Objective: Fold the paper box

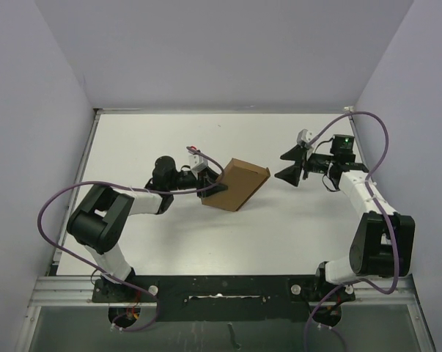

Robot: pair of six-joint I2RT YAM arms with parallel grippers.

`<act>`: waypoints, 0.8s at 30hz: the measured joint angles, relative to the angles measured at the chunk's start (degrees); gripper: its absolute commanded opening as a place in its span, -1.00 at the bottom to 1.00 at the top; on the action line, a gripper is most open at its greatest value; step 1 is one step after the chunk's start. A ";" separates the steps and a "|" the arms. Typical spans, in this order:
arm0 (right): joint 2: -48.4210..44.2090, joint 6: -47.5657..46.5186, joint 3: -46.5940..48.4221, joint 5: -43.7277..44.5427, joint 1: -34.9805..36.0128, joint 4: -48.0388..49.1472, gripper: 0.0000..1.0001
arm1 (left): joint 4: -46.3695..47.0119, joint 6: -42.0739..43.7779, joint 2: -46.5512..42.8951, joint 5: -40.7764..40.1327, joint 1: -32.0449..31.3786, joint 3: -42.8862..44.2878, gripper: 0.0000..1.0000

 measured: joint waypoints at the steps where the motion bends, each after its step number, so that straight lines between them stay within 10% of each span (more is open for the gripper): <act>1: 0.00 1.40 -0.87 -0.46 -0.33 1.88 0.24 | -0.13 0.02 0.00 0.09 0.07 0.09 -0.48; 24: 0.00 -1.38 -3.02 -1.33 4.55 4.68 -0.50 | -0.94 -0.15 0.00 0.42 0.68 0.52 -0.49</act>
